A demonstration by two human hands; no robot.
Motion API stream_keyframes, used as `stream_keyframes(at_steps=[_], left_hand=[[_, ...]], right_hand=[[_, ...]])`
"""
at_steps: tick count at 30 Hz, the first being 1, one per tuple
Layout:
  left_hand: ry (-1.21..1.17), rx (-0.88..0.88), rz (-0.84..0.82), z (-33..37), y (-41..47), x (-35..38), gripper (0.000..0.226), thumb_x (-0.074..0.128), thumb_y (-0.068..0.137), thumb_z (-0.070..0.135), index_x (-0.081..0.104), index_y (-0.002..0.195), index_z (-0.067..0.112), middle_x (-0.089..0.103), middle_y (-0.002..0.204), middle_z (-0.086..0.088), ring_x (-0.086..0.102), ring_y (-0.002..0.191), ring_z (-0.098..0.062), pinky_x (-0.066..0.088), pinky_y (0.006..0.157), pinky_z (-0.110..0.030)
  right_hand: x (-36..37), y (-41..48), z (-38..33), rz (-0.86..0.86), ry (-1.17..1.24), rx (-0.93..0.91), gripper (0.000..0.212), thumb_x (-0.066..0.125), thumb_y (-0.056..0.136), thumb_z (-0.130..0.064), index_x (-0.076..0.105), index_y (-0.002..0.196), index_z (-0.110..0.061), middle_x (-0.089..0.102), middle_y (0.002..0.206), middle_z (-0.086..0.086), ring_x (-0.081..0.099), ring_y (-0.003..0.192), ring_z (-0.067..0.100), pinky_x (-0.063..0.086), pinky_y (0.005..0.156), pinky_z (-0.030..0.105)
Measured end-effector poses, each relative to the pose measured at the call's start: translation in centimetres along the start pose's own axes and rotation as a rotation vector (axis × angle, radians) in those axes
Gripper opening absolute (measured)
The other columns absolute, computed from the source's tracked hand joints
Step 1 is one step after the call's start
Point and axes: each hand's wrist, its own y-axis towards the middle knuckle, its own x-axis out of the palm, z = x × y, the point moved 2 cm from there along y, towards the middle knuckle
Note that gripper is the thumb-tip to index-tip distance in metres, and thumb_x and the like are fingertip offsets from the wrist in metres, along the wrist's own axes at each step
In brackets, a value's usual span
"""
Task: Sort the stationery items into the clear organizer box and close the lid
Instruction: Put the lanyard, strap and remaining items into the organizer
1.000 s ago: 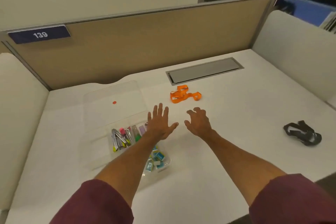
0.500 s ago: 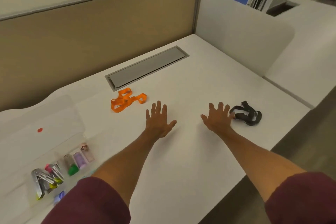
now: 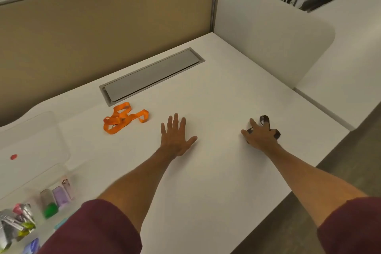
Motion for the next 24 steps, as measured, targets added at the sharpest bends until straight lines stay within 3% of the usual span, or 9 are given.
stream_keyframes(at_steps=[3, 7, 11, 18, 24], left_hand=[[-0.012, -0.03, 0.005, -1.2, 0.3, -0.3, 0.085, 0.03, 0.091, 0.067, -0.002, 0.153, 0.018, -0.016, 0.16, -0.008, -0.016, 0.148, -0.028, -0.007, 0.119, -0.051], [-0.013, -0.086, 0.034, -3.4, 0.6, -0.8, 0.086, 0.03, 0.089, 0.069, -0.002, 0.153, 0.021, -0.016, 0.16, -0.008, -0.016, 0.148, -0.028, -0.007, 0.118, -0.052], [0.012, -0.154, 0.086, -6.7, 1.0, -1.6, 0.088, 0.031, 0.086, 0.073, -0.001, 0.153, 0.025, -0.018, 0.16, -0.007, -0.018, 0.147, -0.031, -0.009, 0.116, -0.057], [0.03, -0.379, 0.104, -13.4, 1.8, -2.9, 0.096, 0.039, 0.074, 0.083, -0.003, 0.149, 0.042, -0.022, 0.159, -0.005, -0.02, 0.145, -0.039, -0.006, 0.109, -0.07], [-0.106, -0.528, -0.012, -17.2, 2.4, -2.8, 0.091, 0.047, 0.074, 0.079, 0.003, 0.147, 0.047, -0.022, 0.158, -0.005, -0.017, 0.142, -0.048, 0.011, 0.108, -0.072]], right_hand=[[0.2, 1.1, -2.2, 0.078, -0.05, -0.173, 0.051, 0.054, 0.088, -0.03, 0.04, 0.137, -0.026, 0.028, 0.149, 0.018, 0.042, 0.124, 0.041, 0.042, 0.089, 0.042], [0.4, 1.6, -6.2, 0.136, -0.026, -0.295, 0.03, 0.045, 0.088, 0.001, 0.058, 0.111, -0.011, 0.049, 0.117, 0.014, 0.051, 0.105, 0.037, 0.043, 0.069, 0.032], [0.6, 2.2, -10.8, 0.117, -0.043, -0.377, 0.027, 0.044, 0.088, 0.001, 0.061, 0.107, -0.009, 0.053, 0.111, 0.011, 0.053, 0.103, 0.032, 0.039, 0.068, 0.03], [0.7, 2.8, -18.2, 0.091, 0.148, -0.471, 0.026, 0.045, 0.086, 0.002, 0.063, 0.104, -0.005, 0.062, 0.107, 0.01, 0.062, 0.097, 0.029, 0.045, 0.073, 0.029], [1.6, 2.2, -22.3, 0.092, 0.036, -0.615, 0.033, 0.048, 0.086, 0.005, 0.062, 0.113, -0.009, 0.062, 0.115, 0.01, 0.062, 0.1, 0.029, 0.048, 0.077, 0.03]])
